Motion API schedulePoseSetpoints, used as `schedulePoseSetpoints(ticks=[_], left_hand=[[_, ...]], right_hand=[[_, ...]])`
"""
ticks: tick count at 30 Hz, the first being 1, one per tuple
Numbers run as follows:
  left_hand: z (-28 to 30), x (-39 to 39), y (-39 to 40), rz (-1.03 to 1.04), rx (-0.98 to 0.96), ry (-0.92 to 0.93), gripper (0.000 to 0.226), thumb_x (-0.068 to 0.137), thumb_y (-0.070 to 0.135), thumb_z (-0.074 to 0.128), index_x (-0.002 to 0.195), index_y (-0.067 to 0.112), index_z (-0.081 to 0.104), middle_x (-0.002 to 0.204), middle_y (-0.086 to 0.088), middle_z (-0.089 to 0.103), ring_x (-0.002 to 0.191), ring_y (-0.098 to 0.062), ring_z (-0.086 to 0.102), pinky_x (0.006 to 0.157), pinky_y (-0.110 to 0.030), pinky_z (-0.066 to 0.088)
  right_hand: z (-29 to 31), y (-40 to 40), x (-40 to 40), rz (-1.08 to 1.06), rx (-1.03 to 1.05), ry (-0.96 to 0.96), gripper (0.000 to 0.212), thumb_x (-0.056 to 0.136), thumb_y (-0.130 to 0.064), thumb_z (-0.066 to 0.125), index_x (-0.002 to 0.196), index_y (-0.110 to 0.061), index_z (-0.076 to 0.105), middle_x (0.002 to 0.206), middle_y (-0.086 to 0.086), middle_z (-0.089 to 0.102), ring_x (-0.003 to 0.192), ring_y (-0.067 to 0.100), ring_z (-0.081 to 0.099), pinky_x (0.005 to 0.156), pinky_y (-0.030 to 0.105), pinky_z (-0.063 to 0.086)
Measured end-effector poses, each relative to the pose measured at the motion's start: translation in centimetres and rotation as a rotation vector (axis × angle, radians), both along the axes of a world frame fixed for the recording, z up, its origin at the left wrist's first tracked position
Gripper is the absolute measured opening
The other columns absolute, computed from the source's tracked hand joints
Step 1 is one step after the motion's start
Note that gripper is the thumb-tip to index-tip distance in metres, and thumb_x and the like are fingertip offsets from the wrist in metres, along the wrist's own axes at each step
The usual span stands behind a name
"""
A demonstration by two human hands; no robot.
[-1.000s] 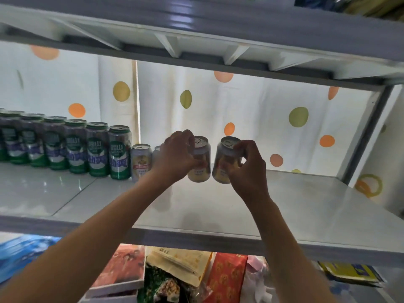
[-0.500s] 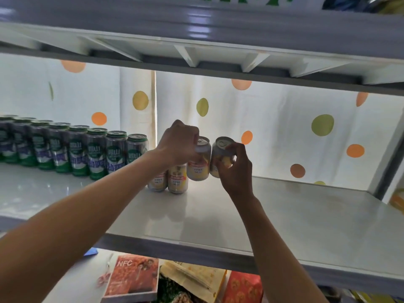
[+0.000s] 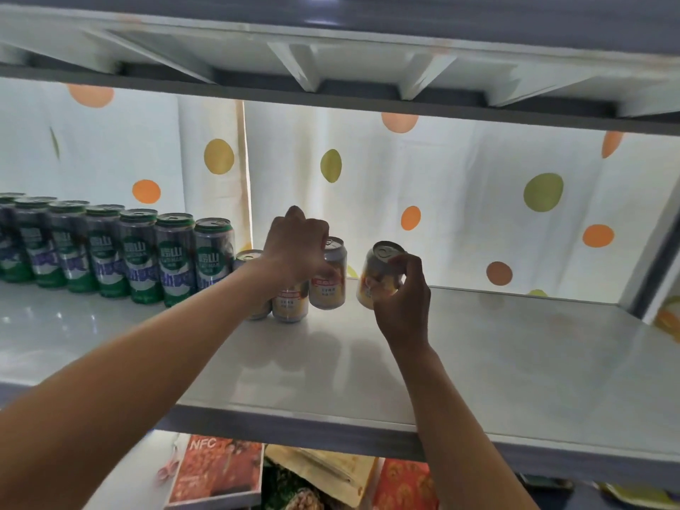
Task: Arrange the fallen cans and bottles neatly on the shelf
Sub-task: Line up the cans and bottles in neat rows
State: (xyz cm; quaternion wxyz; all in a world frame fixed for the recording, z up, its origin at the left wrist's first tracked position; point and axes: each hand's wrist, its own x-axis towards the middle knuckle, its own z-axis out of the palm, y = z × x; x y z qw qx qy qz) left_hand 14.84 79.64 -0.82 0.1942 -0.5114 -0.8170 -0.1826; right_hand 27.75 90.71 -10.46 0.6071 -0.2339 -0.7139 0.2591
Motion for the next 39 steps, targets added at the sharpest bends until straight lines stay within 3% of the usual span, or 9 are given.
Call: schedulePoseSetpoints(ticks=[6, 11, 15, 17, 20, 25, 30, 33, 39], left_hand=[[-1.7, 0.0, 0.9, -0.017, -0.064, 0.071, 0.049, 0.065, 0.050, 0.078, 0.093, 0.017, 0.056, 0.076, 0.003, 0.040, 0.099, -0.023, 0.047, 0.076, -0.032, 0.036], [-3.0, -0.4, 1.4, -0.018, -0.090, 0.071, 0.052, 0.066, 0.051, 0.079, 0.097, 0.014, 0.058, 0.073, 0.006, 0.027, 0.099, -0.024, 0.047, 0.079, -0.033, 0.039], [-3.3, -0.6, 1.6, -0.020, -0.080, 0.056, 0.051, 0.065, 0.050, 0.080, 0.093, 0.014, 0.056, 0.073, 0.007, 0.028, 0.095, -0.024, 0.049, 0.078, -0.036, 0.043], [-3.3, -0.5, 1.8, -0.023, -0.073, 0.017, 0.051, 0.065, 0.047, 0.081, 0.091, 0.014, 0.053, 0.074, 0.006, 0.030, 0.089, -0.024, 0.050, 0.075, -0.036, 0.044], [-4.2, -1.1, 2.1, -0.041, -0.013, -0.068, 0.047, 0.064, 0.040, 0.081, 0.090, 0.015, 0.050, 0.075, 0.002, 0.039, 0.083, -0.026, 0.054, 0.065, -0.033, 0.039], [-5.5, -2.0, 2.0, -0.043, 0.022, -0.038, 0.051, 0.070, 0.042, 0.078, 0.100, 0.014, 0.048, 0.088, -0.008, 0.056, 0.082, -0.028, 0.056, 0.067, -0.034, 0.041], [-6.1, -2.0, 1.6, -0.052, 0.088, -0.005, 0.052, 0.069, 0.045, 0.078, 0.100, 0.014, 0.049, 0.089, -0.006, 0.062, 0.082, -0.028, 0.059, 0.066, -0.033, 0.035], [-6.6, -1.7, 1.3, -0.044, 0.138, 0.001, 0.054, 0.068, 0.047, 0.078, 0.099, 0.014, 0.049, 0.087, -0.004, 0.063, 0.082, -0.029, 0.058, 0.066, -0.031, 0.030], [-7.8, -1.5, 1.3, -0.063, 0.221, -0.037, 0.053, 0.068, 0.047, 0.080, 0.101, 0.016, 0.050, 0.094, -0.001, 0.060, 0.095, -0.025, 0.054, 0.082, -0.033, 0.033]], right_hand=[[-0.3, 0.0, 0.3, 0.037, -0.001, -0.053, 0.045, 0.074, -0.008, 0.077, 0.112, -0.019, 0.055, 0.108, -0.008, 0.064, 0.094, 0.007, 0.056, 0.081, 0.014, 0.040], [-0.5, 0.0, 0.1, 0.062, -0.030, -0.071, 0.046, 0.077, -0.008, 0.076, 0.114, -0.021, 0.052, 0.110, -0.011, 0.061, 0.097, 0.006, 0.056, 0.082, 0.013, 0.040], [-0.5, -0.2, -0.1, 0.089, 0.019, -0.091, 0.046, 0.076, -0.004, 0.073, 0.113, -0.024, 0.052, 0.107, -0.014, 0.058, 0.095, 0.001, 0.053, 0.078, 0.000, 0.034], [-0.5, -0.2, -0.2, 0.096, 0.035, -0.125, 0.044, 0.076, -0.005, 0.072, 0.113, -0.020, 0.053, 0.108, -0.010, 0.060, 0.094, 0.003, 0.053, 0.078, 0.005, 0.038], [-0.9, -0.1, -0.4, 0.104, 0.035, -0.178, 0.043, 0.077, -0.010, 0.071, 0.115, -0.017, 0.053, 0.111, -0.004, 0.062, 0.095, 0.013, 0.058, 0.079, 0.023, 0.046], [-1.2, 0.0, -0.7, 0.117, 0.014, -0.231, 0.041, 0.077, -0.011, 0.068, 0.113, -0.021, 0.051, 0.111, -0.006, 0.061, 0.096, 0.015, 0.058, 0.081, 0.033, 0.051], [-1.4, 0.3, -0.8, 0.099, 0.005, -0.294, 0.042, 0.079, -0.011, 0.068, 0.113, -0.024, 0.049, 0.111, -0.004, 0.062, 0.095, 0.016, 0.059, 0.082, 0.034, 0.052], [-1.4, 0.5, -0.8, 0.092, -0.005, -0.309, 0.042, 0.078, -0.012, 0.070, 0.112, -0.024, 0.049, 0.110, -0.005, 0.061, 0.094, 0.012, 0.057, 0.081, 0.026, 0.048], [-1.5, 0.6, -0.9, 0.075, 0.015, -0.318, 0.041, 0.078, -0.014, 0.071, 0.112, -0.022, 0.050, 0.114, -0.006, 0.059, 0.093, 0.008, 0.054, 0.078, 0.020, 0.042]])
